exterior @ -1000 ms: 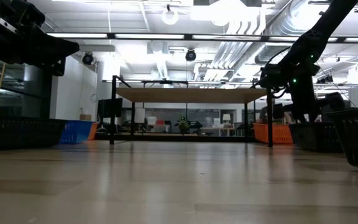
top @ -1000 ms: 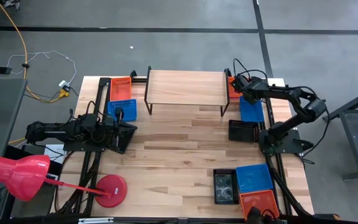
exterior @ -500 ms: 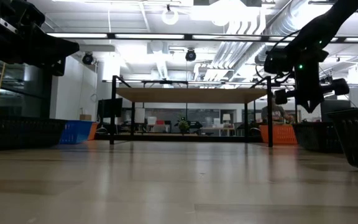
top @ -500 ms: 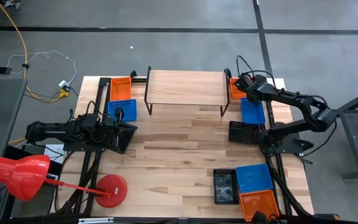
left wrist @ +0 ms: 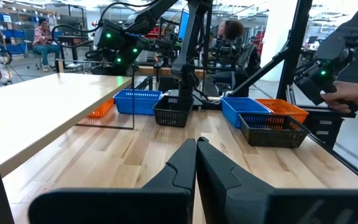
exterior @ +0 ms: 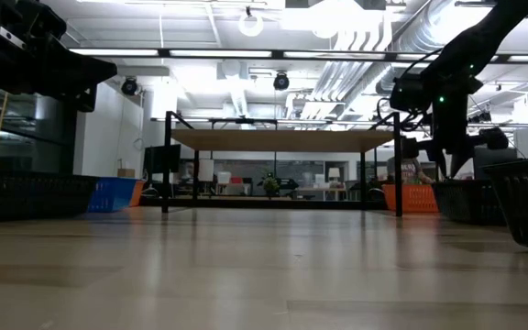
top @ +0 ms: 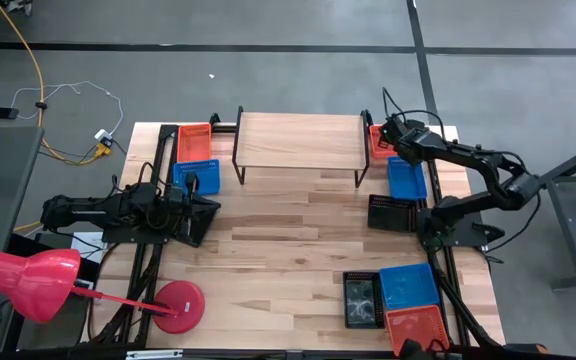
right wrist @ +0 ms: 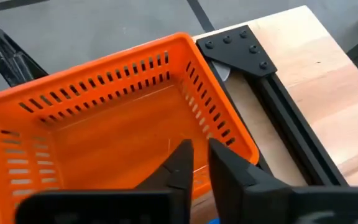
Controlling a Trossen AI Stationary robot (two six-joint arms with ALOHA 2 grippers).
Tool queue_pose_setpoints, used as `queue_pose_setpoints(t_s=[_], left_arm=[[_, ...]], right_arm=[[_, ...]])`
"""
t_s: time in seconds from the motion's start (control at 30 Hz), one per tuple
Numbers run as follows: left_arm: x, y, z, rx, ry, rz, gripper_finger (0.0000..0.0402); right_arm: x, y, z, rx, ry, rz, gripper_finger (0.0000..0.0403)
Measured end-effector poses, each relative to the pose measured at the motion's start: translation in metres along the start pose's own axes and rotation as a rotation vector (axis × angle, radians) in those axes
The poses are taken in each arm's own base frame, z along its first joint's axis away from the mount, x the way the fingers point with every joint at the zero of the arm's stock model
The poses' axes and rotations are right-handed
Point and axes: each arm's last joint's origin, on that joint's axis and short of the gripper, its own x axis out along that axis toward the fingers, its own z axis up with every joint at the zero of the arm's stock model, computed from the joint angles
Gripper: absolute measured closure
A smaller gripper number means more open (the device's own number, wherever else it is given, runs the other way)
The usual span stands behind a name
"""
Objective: Stack baskets on shelf by color
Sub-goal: Put the top right orange basket on the shelf
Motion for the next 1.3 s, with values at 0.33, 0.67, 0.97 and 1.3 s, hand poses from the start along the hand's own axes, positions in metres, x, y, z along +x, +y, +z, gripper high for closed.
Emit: queue_pose_setpoints(t_s=[0.33, 0.67, 0.97, 1.3], left_arm=[[0.0, 0.0, 0.0, 0.0, 0.0, 0.0, 0.0401], [0.0, 0.0, 0.0, 0.0, 0.0, 0.0, 0.0401], [0.0, 0.0, 0.0, 0.0, 0.0, 0.0, 0.0401], [0.0, 0.0, 0.0, 0.0, -0.001, 0.0, 0.0401]], right_arm=[[-0.002, -0.002, -0.004, 0.225, 0.038, -0.02, 0.0211], [-0.007, 0.001, -0.01, 0.257, 0.022, -0.017, 0.0188], [-0.007, -0.002, -0.012, 0.275, 0.047, -0.046, 0.0192], [0.012, 0.008, -0.021, 0.311, 0.046, -0.096, 0.0192]])
